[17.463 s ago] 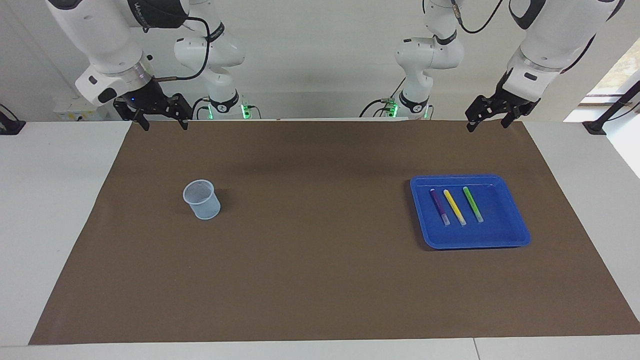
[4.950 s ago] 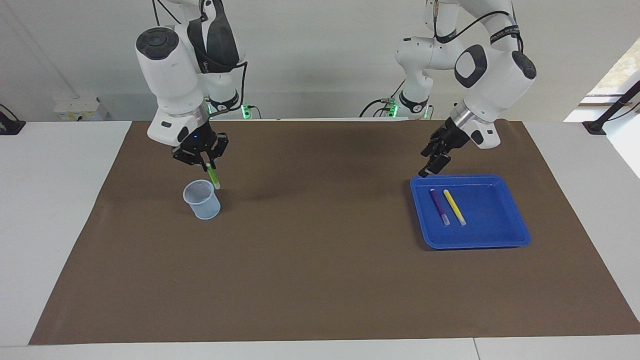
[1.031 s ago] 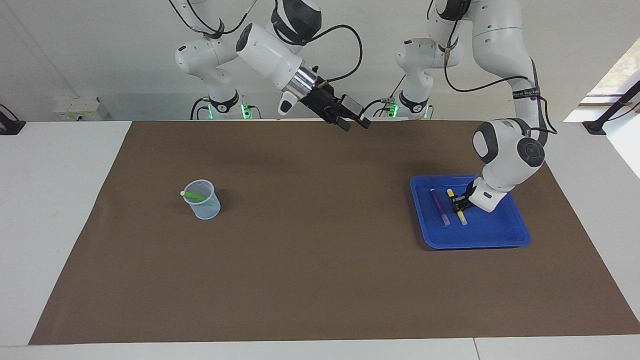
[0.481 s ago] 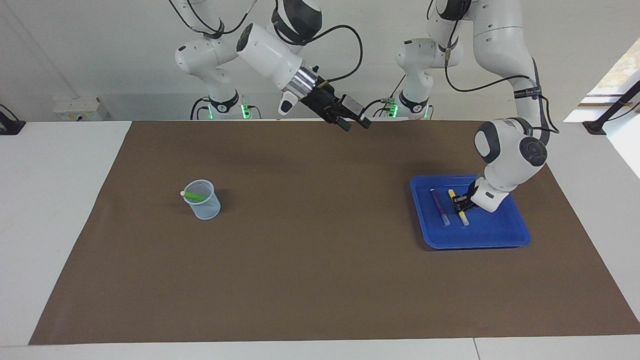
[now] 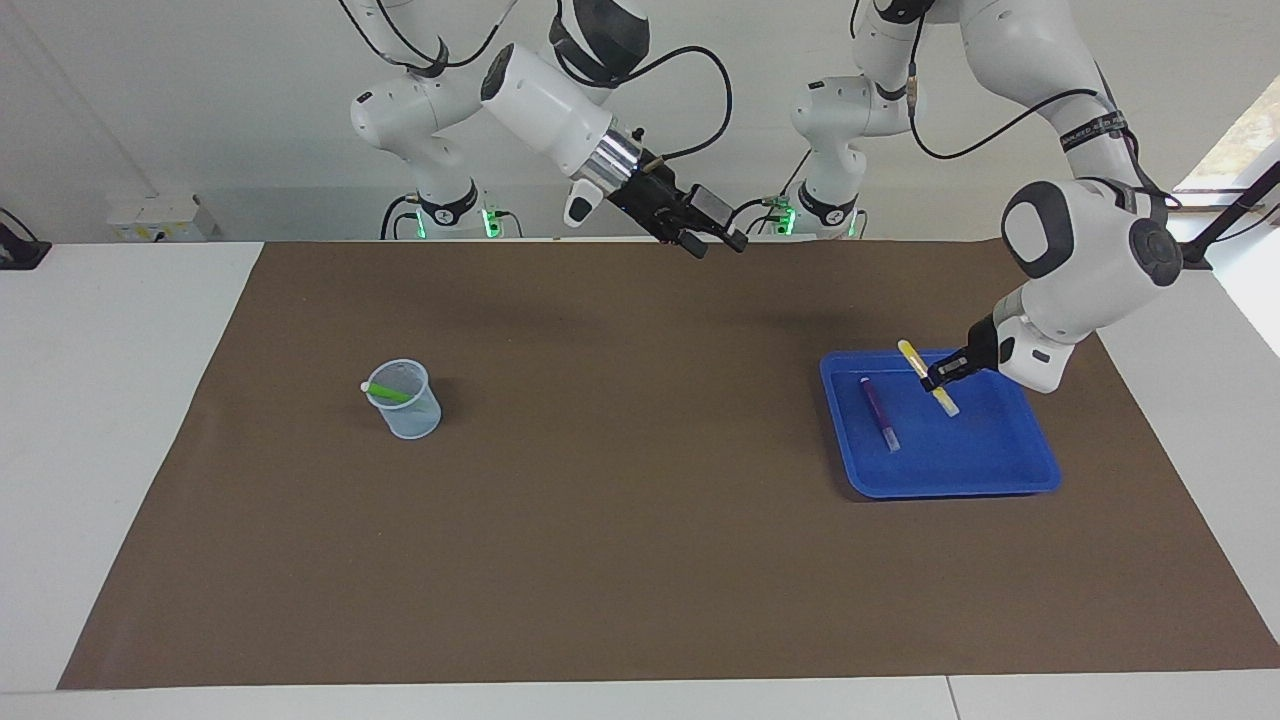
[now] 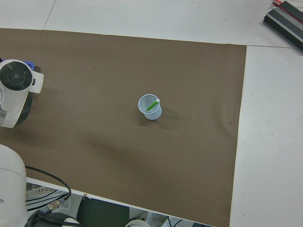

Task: Transfer and insert pens with both arms
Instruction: 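Grasp the yellow pen with the left gripper while the right gripper returns, then lift the yellow pen with the left gripper toward the right gripper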

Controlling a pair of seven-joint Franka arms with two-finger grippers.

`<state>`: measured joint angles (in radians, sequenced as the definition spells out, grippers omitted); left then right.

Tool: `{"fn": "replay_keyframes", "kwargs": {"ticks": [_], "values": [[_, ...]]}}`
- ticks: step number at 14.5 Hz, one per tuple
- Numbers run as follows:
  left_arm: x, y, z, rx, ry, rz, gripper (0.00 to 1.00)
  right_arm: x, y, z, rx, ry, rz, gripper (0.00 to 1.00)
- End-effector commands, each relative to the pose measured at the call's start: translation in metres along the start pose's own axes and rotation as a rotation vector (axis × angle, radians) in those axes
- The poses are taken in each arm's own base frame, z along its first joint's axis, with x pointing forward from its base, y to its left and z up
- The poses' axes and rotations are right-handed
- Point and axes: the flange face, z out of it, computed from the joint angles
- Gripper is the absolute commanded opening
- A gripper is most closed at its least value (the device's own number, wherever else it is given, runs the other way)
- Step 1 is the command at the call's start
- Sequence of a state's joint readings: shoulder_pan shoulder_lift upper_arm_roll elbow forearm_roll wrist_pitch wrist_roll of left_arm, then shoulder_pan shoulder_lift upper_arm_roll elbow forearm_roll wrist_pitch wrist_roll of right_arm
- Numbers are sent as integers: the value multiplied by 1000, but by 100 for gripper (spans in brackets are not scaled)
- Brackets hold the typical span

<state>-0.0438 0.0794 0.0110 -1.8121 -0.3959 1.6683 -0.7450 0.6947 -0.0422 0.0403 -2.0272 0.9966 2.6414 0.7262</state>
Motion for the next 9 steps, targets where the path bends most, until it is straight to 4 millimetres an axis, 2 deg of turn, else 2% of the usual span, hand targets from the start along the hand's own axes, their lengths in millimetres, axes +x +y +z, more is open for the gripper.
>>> {"fn": "replay_keyframes", "kwargs": {"ticks": [1,3,5,9], "values": [[-44,6,-10,-64,-83,-205,0,-1,3,-1,13,7,32,100],[-60,2,-12,-96,-169,-311,0,0,3,0,13,6,37,100],[-77,-1,0,-100,-257,-415,0,0,3,0,13,8,34,100],[-104,-9,26,-104,-391,-485,0,-1,1,1,18,9,25,100]]}}
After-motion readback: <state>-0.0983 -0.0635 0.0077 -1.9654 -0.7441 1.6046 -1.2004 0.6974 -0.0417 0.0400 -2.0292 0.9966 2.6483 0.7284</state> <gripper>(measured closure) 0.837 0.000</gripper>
